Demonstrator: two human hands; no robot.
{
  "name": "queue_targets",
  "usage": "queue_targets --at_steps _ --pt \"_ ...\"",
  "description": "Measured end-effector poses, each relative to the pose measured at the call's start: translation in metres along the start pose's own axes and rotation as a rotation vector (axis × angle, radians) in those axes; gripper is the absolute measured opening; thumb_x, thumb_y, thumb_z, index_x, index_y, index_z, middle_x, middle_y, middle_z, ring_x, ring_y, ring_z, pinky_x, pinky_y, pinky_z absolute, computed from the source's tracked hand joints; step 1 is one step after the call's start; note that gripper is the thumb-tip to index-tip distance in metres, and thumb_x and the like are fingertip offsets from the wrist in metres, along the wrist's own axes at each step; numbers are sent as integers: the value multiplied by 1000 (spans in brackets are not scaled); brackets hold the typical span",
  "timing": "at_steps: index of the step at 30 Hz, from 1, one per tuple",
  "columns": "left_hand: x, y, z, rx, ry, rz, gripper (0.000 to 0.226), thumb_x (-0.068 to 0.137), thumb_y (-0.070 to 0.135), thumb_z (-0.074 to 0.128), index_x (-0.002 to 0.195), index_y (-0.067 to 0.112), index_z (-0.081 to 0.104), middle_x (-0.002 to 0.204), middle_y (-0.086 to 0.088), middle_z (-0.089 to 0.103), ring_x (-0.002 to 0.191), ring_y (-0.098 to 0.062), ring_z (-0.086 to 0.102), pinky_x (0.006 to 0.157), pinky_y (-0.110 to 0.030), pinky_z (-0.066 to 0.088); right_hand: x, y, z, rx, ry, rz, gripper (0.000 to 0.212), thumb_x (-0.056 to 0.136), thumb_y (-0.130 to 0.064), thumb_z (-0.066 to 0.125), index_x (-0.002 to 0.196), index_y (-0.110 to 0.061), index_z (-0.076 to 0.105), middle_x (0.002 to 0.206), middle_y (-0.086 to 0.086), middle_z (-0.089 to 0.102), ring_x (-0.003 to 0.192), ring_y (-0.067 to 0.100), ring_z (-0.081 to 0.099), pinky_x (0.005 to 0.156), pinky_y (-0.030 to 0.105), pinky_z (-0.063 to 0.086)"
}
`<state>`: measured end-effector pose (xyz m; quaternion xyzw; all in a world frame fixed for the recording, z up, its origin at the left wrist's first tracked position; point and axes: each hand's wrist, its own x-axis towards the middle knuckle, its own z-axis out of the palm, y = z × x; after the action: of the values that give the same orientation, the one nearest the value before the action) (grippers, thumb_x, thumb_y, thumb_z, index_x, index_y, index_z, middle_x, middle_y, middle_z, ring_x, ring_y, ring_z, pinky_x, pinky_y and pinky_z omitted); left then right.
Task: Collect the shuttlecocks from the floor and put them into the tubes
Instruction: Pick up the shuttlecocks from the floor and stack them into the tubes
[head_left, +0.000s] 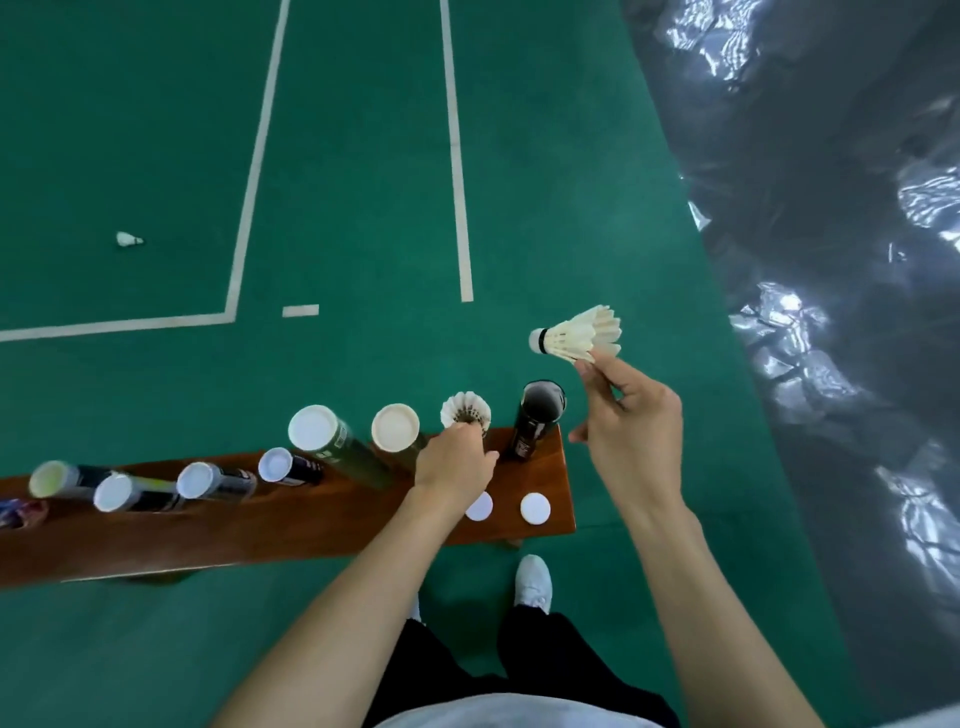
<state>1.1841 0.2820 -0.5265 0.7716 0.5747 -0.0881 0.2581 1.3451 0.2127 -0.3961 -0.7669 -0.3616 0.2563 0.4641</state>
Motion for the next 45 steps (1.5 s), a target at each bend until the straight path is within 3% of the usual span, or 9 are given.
queue_targets --at_steps 7,11,15,19,25,29,31,35,45 --pt "8 1 6 36 18 -70 5 95 21 55 94 16 55 98 -8 68 84 -31 61 60 -35 37 4 4 2 -8 -93 -23 29 105 -24 59 91 -47 70 59 -21 61 45 18 67 47 17 39" --pt "10 6 11 116 -42 -108 5 97 17 57 99 15 61 99 -8 69 83 -27 59 58 -34 40 4 6 2 -20 -94 -46 37 105 -25 59 87 -56 67 62 -16 64 46 17 67 49 23 43" --pt "11 9 9 137 -53 -96 14 97 18 58 108 14 66 104 -8 70 96 -31 66 63 -35 42 -2 13 5 -67 -134 -124 24 105 -24 57 90 -40 65 56 -17 57 44 13 65 46 23 45" --pt "-4 6 -3 115 56 -11 18 98 16 53 111 10 64 105 -9 71 93 -32 68 62 -34 42 -9 24 20 -160 -177 -151 14 104 -24 58 100 -32 69 54 -1 55 48 21 63 54 44 53" --pt "-54 -9 -51 68 233 -48 32 93 17 53 121 25 66 105 -4 73 86 -32 70 61 -37 50 -11 39 62 -394 -263 -357 28 98 -12 61 113 -30 76 84 -9 74 72 27 65 55 36 51" --pt "-86 -28 -74 14 322 -113 37 95 24 56 131 31 65 118 4 73 92 -27 71 69 -37 55 3 59 97 -623 -495 -373 23 97 -12 55 108 -24 71 97 -1 74 80 33 67 49 33 40" --pt "-96 -35 -78 -28 356 -142 36 95 24 60 130 32 66 118 6 74 90 -25 70 66 -34 53 9 68 114 -755 -601 -340 14 100 -24 51 99 -21 65 90 3 71 76 33 65 49 31 29" --pt "-110 -43 -75 -73 375 -227 41 95 28 61 135 34 63 129 13 69 104 -24 69 75 -35 54 15 80 137 -914 -720 -270 37 103 -51 46 110 -19 64 99 6 70 87 32 67 62 34 42" --pt "-122 -43 -80 -123 344 -254 47 96 33 62 143 32 56 139 16 62 119 -17 64 91 -38 55 18 81 169 -1130 -784 -229 20 98 -13 56 115 -12 68 109 11 69 97 33 67 66 36 44"
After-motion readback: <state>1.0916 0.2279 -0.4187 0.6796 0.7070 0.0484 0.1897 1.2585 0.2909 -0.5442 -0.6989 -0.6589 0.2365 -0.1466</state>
